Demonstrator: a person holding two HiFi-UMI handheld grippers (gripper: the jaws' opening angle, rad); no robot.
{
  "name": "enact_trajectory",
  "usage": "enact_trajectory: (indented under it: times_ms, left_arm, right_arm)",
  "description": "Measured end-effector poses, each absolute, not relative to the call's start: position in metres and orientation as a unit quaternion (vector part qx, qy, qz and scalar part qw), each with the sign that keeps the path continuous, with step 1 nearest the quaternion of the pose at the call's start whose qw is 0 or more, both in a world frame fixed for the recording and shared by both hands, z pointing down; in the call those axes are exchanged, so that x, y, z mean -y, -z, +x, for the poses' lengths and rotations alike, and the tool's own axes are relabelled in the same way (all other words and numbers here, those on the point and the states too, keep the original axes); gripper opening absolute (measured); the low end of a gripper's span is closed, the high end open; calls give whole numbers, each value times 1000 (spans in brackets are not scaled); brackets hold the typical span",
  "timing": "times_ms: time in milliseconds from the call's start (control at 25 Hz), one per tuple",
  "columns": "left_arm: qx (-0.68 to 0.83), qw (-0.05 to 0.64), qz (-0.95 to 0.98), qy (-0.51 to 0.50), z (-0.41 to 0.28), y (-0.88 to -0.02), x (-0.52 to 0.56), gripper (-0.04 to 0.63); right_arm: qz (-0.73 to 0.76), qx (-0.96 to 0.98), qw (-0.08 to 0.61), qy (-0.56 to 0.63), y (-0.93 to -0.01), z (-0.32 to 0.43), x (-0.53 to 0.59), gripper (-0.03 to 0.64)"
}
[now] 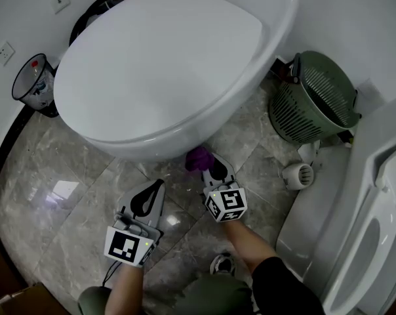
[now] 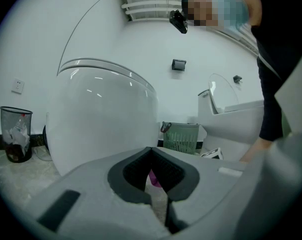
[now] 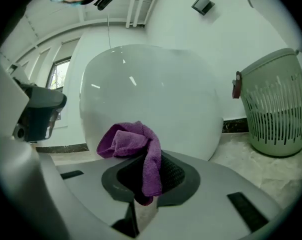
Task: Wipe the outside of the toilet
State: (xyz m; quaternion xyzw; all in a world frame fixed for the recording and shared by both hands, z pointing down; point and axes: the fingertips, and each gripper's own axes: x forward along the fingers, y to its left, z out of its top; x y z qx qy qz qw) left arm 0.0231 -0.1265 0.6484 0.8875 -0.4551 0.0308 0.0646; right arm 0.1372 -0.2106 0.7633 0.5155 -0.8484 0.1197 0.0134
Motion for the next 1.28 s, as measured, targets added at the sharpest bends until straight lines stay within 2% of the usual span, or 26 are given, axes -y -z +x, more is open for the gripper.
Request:
enact_trajectory:
  times_ms: [240, 400, 720, 880, 1280]
  left_arm:
    - [456, 71, 886, -33, 26, -655, 129, 6]
    - [456, 76, 886, -41, 28, -661, 127, 6]
    - [445, 84, 890, -48, 36, -670, 127, 6]
    - [438, 95, 892, -55, 39, -676, 122, 6]
    - [424, 98, 898, -65, 38, -676, 119, 6]
  right_arm:
    - [588, 801, 0, -110, -757, 210, 259, 48]
    - [619, 780, 15, -90, -749, 254, 299, 48]
    - [699, 695, 4, -168, -744, 339, 379, 48]
    - [711, 680, 24, -177, -741, 350, 387, 48]
    - [690, 706, 9, -163, -737, 334, 337, 48]
